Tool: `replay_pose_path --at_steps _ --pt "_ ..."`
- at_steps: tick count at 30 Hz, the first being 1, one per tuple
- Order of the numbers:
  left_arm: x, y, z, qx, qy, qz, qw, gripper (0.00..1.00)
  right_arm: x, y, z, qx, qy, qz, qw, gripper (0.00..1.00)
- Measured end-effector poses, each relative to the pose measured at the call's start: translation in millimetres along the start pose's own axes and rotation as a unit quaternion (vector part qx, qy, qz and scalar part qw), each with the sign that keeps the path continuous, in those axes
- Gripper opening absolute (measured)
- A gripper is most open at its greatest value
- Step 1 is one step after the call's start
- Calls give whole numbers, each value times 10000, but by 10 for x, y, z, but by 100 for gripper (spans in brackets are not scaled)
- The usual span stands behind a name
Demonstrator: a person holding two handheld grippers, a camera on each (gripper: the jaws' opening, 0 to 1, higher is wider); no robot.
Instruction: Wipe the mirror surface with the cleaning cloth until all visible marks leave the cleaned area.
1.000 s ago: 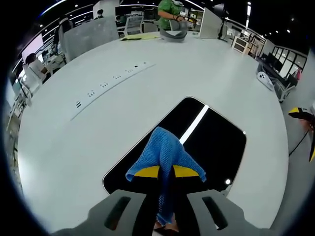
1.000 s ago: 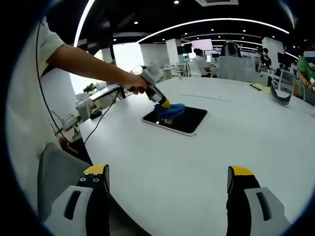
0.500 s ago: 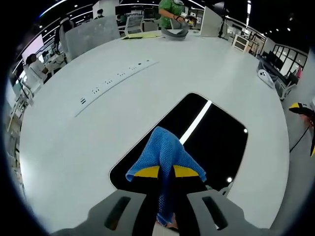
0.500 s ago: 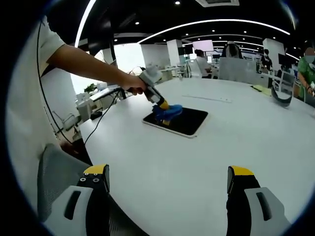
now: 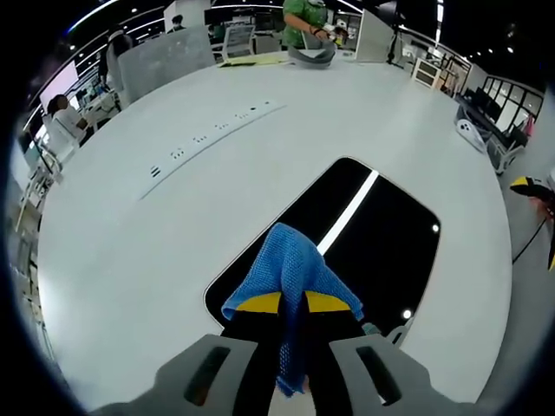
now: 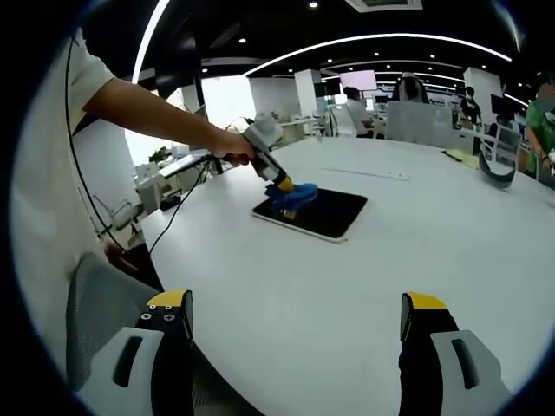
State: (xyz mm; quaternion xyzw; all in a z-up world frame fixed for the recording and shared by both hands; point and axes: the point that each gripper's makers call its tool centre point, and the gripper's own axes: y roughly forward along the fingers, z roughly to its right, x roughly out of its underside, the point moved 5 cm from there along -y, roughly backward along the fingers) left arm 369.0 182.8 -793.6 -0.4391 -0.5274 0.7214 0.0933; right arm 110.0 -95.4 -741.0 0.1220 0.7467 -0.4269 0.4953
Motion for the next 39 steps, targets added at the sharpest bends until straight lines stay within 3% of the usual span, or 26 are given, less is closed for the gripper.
replay_pose_path --at_steps 39 --pt "145 -108 -145 -81 47 -129 9999 6 34 -1 -58 -16 2 -46 10000 100"
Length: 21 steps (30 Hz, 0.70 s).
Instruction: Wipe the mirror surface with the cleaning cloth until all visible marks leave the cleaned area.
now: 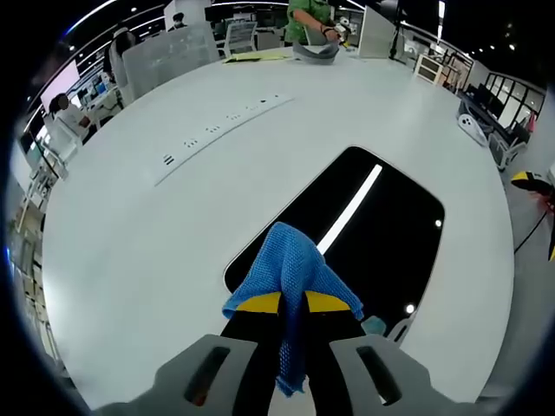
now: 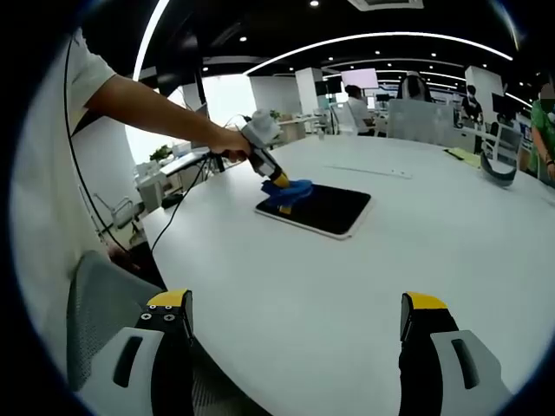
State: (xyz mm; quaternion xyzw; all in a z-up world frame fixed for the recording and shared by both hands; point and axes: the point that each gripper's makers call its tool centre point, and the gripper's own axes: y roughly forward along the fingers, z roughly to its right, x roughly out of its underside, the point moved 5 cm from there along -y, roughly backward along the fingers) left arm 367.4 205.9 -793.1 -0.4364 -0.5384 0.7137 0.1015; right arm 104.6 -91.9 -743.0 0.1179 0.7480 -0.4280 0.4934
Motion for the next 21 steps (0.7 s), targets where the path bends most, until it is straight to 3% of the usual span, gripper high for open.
replay_pose_path --at_steps 21 --pt "106 -79 -71 -85 58 -120 9999 6 -24 25 -20 -69 -4 23 10000 100"
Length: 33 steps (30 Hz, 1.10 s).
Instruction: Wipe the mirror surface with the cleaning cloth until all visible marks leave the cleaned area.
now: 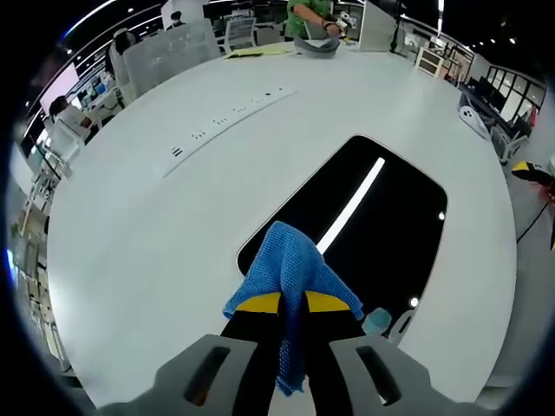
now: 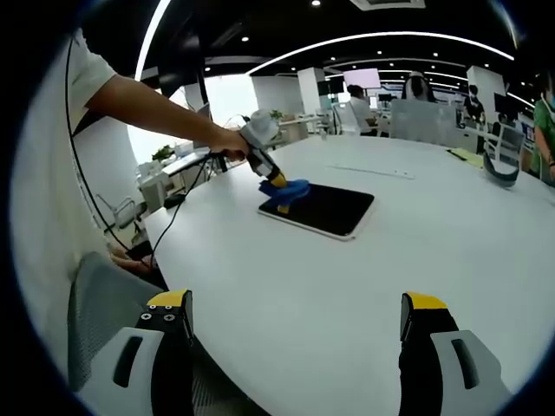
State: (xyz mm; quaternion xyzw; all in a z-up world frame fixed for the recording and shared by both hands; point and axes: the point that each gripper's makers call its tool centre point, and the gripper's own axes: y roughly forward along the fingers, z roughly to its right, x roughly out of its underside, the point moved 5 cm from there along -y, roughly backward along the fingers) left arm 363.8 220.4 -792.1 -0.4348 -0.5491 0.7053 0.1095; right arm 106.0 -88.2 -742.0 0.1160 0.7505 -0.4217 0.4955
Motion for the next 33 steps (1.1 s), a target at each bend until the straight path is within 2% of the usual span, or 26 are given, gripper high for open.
replay_pose_path --at_steps 33 --pt "105 -56 134 89 96 52 9999 6 16 33 -37 -92 17 -1 10000 100"
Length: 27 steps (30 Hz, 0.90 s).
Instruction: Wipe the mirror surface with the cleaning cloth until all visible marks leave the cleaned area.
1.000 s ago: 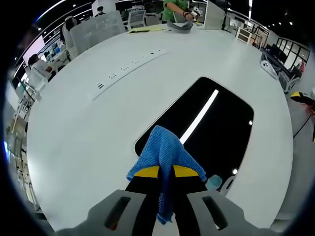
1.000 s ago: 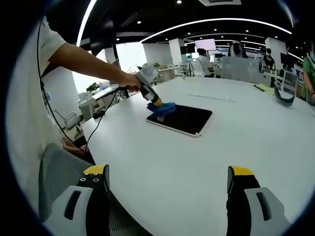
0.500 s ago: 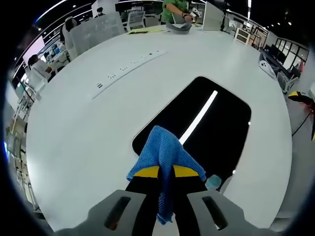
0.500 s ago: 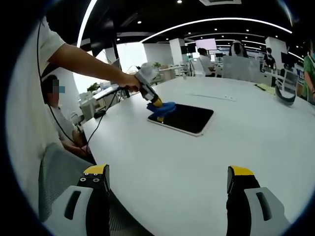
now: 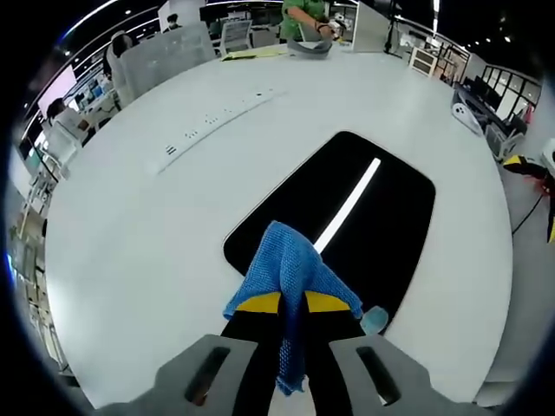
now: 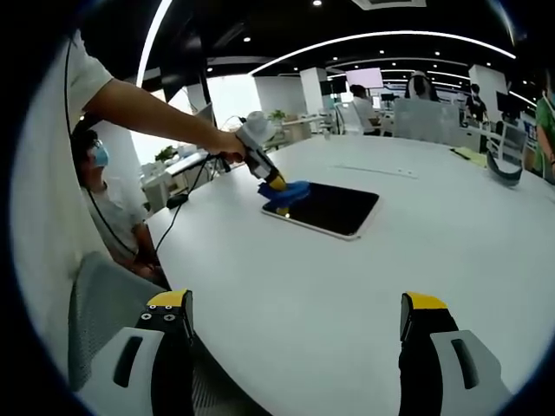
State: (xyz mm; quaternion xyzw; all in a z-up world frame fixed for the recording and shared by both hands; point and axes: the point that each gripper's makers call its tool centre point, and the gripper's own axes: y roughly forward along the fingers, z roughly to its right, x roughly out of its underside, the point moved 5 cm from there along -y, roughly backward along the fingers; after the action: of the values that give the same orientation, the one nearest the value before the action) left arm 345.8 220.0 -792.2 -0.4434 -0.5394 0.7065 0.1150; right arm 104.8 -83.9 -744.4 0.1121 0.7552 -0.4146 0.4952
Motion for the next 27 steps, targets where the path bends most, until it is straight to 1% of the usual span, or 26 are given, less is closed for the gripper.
replay_pose_path --at_steps 10,20,27 --pt "9 1 22 -17 17 -12 10000 6 15 0 -18 -15 15 -7 10000 100" --pt "-32 20 50 -73 118 -145 9998 6 1 18 -12 -25 15 24 10000 100" --pt "-102 64 126 -18 127 -122 9998 6 -6 23 -20 -46 21 58 10000 100"
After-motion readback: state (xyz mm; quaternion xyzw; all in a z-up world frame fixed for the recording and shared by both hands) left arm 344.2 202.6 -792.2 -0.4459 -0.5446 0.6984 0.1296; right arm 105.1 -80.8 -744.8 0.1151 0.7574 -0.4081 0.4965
